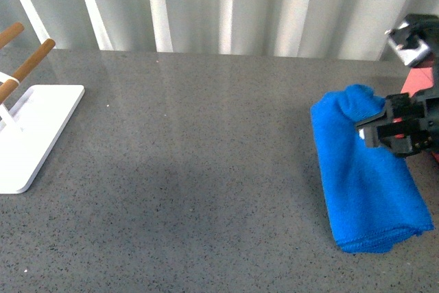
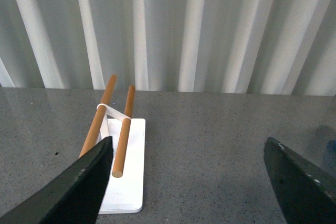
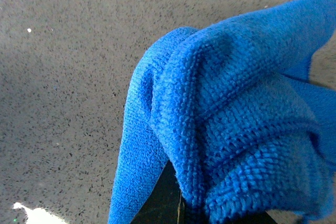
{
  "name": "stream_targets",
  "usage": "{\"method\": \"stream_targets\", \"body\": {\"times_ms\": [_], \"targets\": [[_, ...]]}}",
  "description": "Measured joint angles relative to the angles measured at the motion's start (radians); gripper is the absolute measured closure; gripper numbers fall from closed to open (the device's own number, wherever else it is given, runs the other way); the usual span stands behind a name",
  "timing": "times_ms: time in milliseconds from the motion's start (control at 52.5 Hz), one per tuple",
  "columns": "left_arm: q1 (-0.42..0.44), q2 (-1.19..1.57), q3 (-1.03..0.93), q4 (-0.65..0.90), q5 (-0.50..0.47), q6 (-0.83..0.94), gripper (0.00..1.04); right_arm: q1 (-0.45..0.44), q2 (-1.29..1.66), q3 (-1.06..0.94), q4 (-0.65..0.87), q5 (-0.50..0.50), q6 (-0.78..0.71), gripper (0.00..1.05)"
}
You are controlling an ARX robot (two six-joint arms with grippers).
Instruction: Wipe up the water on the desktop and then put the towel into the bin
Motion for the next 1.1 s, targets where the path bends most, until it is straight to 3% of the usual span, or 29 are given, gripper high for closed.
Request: {"method": "stream_targets", "body": {"times_ms": [57, 362, 781, 1104], "targets": [[0.0, 0.0, 0.0, 0.0, 0.0, 0.001, 0.06, -0.001, 0.07, 0.032, -0.01, -0.002, -0.026, 1.01], [0.0, 0.0, 0.0, 0.0, 0.0, 0.002, 0.07, -0.039, 0.195, 0.096, -0.142, -0.074, -0.137, 1.01], [0.0, 0.0, 0.0, 0.0, 0.0, 0.002, 0.07, -0.147, 0.218, 0.124, -0.135, -0.008, -0.267, 1.01], [0.0, 0.0, 0.0, 0.0, 0.0, 0.002, 0.07, -0.062, 0.428, 0.493, -0.173, 0.08, -0.229, 1.01]]}}
